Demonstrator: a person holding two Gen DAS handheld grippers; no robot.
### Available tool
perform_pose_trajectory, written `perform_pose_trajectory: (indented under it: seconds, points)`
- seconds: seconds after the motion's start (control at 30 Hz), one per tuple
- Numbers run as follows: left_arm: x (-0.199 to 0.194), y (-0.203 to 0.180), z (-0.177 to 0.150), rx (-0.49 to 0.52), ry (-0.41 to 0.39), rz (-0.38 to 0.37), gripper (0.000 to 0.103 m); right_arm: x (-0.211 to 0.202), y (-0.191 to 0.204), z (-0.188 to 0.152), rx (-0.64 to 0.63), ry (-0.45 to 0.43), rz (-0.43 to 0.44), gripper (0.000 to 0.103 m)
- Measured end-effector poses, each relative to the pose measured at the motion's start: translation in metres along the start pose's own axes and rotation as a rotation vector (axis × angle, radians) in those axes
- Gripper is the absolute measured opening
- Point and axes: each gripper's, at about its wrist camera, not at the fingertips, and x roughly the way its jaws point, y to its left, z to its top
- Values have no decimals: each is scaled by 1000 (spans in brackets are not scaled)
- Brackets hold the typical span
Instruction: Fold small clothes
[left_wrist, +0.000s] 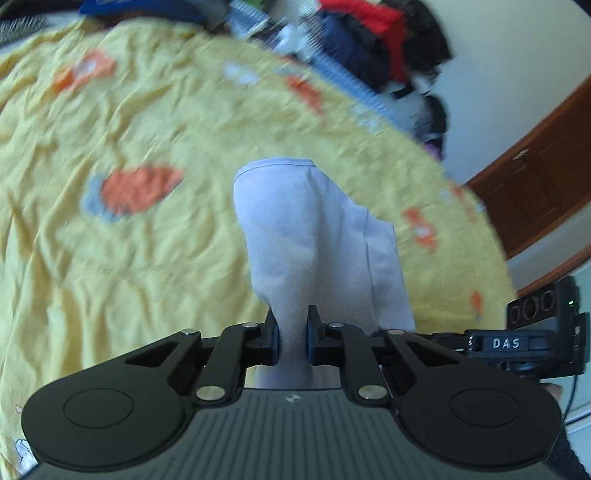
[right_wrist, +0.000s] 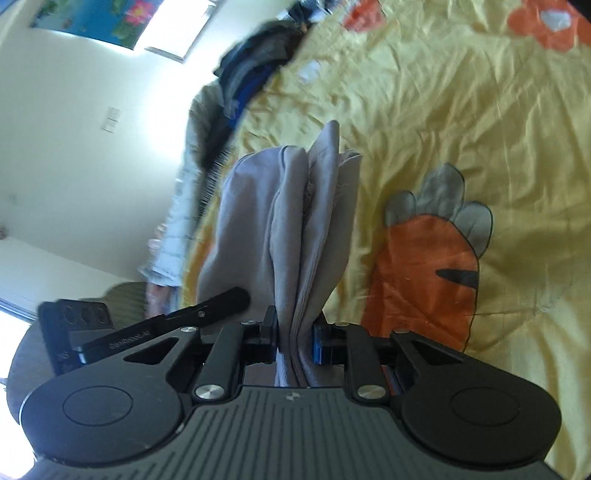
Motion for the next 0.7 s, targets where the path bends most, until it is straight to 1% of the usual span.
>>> perform_pose_trajectory:
  seconds: [0.03,0.07,0.1,0.13,0.17,0.2,0.23,0.27,0.3,0.33,0.37,0.43,0.47,0.5,0.53,0.57,0.6,0.63,0.67,0.7]
  points:
    - [10,6,-3,-3,17,17,16,9,-7,1,19,16,-18,21]
    - [17,13,-7,-20,21,27,18,17,-14,0,35,22,-45,24]
    - [20,19,-10,-47,7,11,20,22,-21,-1,64,18,-74,27]
    - [15,23,-13,-77,-15,-11,21,21,-27,-4,101,7,-63,35]
    - [9,26,-16,-100,-34,-30,23,16,-30,-6,125,-4,-42,39]
    - [0,28,-19,-112,-52,-50,31,8,-30,-10,129,-18,-36,43]
    - [-9,31,-24,-122,-75,-75,47,-1,-29,-13,120,-40,-33,55]
    - [-19,35,-32,-136,-102,-89,59,-11,-30,-18,114,-65,-29,61]
    - [-29,39,-45,-149,-136,-87,77,-20,-30,-23,115,-82,-26,62]
    - [-37,41,-55,-156,-161,-83,78,-27,-33,-29,118,-82,-19,61]
    - [-40,43,-65,-162,-150,-89,78,-30,-33,-35,119,-70,-14,61]
    - [-35,44,-83,-193,-78,-101,77,-30,-33,-46,109,-41,-25,61]
    - [-31,42,-91,-192,-48,-112,76,-27,-31,-51,94,-21,-33,60]
    - [-34,36,-98,-151,-71,-109,75,-23,-28,-56,73,2,-44,60]
    - [-33,28,-103,-118,-68,-82,65,-18,-25,-59,57,10,-46,56]
    - [-32,22,-103,-103,-53,-49,52,-14,-23,-62,54,25,-44,41]
    - [-32,19,-102,-118,-20,-27,34,-9,-21,-62,60,45,-53,31]
    - [-34,19,-98,-138,-10,-21,31,-6,-19,-62,66,58,-78,20]
    - [-38,17,-94,-141,-8,-21,31,-6,-15,-60,60,56,-79,20]
    - [-42,14,-91,-125,-9,-16,30,-10,-11,-60,51,50,-57,19]
